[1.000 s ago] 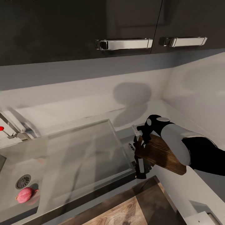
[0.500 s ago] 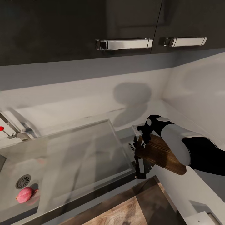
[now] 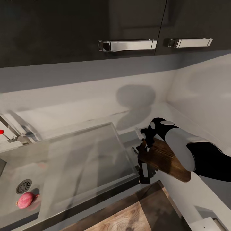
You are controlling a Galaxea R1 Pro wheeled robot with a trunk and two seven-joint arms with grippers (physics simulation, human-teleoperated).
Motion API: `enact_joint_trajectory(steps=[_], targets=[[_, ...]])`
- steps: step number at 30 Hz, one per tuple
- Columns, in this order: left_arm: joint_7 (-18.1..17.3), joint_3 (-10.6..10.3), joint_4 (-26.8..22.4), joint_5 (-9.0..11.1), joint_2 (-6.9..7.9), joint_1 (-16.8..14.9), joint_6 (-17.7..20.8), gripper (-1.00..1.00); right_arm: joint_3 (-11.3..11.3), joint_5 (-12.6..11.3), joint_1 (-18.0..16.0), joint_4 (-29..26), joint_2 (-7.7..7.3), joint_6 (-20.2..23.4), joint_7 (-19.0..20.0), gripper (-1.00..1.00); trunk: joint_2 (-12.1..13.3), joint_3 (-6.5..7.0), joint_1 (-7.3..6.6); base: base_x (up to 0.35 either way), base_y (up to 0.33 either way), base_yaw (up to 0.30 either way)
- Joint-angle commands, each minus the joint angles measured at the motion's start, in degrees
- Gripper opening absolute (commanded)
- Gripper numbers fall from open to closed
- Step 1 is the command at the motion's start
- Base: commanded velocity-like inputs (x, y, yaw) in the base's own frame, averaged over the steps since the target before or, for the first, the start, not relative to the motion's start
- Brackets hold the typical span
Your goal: In the kitchen, take the Vidalia onion out of the sink, dice it on the chopping board with the paring knife, put the diced onion into the bowl on the countertop, then place both the paring knife and the chopping board into the sink.
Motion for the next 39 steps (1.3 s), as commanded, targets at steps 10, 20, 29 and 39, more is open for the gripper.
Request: enact_joint_trajectory(steps=[10,20,29,39], targets=[[-0.1,0.1,0.12,0.33,0.0,-0.05,-0.32,1.0,-1.13,-0.4,0.08,2.14,0.01,0.03,0.11,-1.0,-0.06,-0.1,0.05,0.0,0.0,0.0],[-0.1,0.12,0.12,0.33,0.0,-0.05,-0.32,1.0,-1.17,-0.55,0.08,2.14,0.11,0.29,0.19,-1.0,-0.06,0.6,0.05,0.0,0.0,0.0],[-0.14,0.09,0.12,0.33,-0.01,-0.05,-0.32,1.0,-1.11,-0.47,0.08,2.14,0.3,0.38,0.36,-1.0,-0.06,1.42,0.05,0.0,0.0,0.0],[-0.14,0.09,0.12,0.33,-0.06,-0.05,-0.32,1.0,-1.12,-0.53,0.08,2.12,0.29,0.38,0.37,-1.0,-0.06,2.33,0.05,0.0,0.0,0.0]])
